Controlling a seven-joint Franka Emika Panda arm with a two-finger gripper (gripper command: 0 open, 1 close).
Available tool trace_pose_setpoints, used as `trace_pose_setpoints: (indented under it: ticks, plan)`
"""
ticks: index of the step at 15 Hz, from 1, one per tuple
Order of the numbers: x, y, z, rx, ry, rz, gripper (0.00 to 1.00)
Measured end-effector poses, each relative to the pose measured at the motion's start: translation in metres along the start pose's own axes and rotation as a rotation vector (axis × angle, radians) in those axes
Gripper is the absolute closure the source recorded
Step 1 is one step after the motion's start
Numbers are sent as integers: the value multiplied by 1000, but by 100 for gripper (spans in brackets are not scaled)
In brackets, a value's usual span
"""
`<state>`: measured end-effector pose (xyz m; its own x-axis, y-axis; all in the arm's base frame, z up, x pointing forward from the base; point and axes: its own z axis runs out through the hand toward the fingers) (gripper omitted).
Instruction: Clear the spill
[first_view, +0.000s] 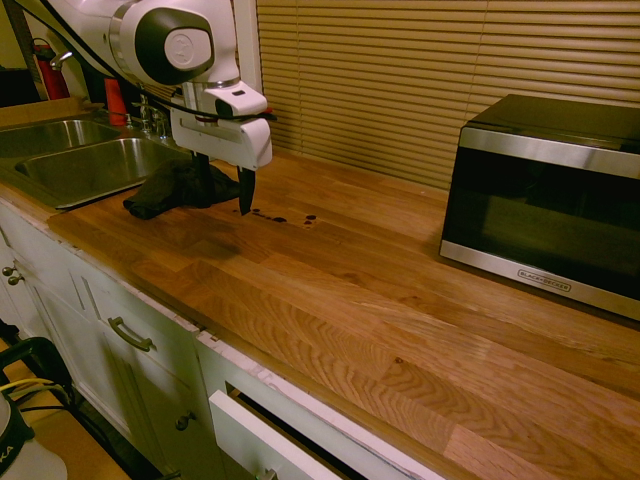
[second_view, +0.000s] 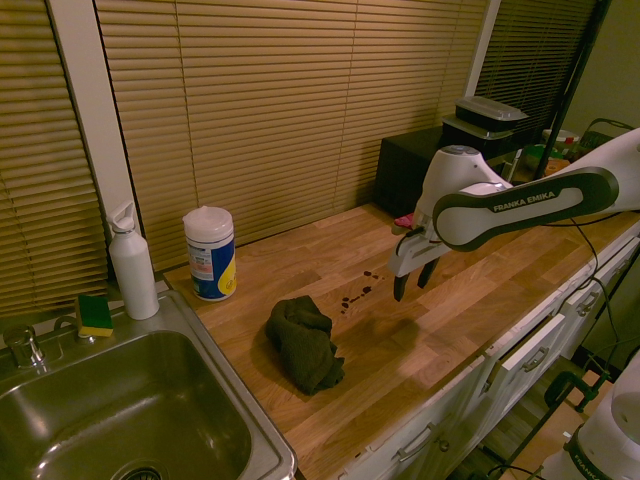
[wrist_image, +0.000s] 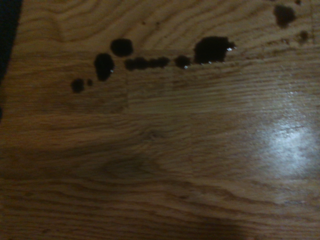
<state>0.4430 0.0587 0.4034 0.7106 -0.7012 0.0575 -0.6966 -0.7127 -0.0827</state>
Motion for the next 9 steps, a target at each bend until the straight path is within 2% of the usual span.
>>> trace_pose_setpoints:
  ticks: [9]
  plan:
    - [-52, -103, -15, 73, 9, -84, 0]
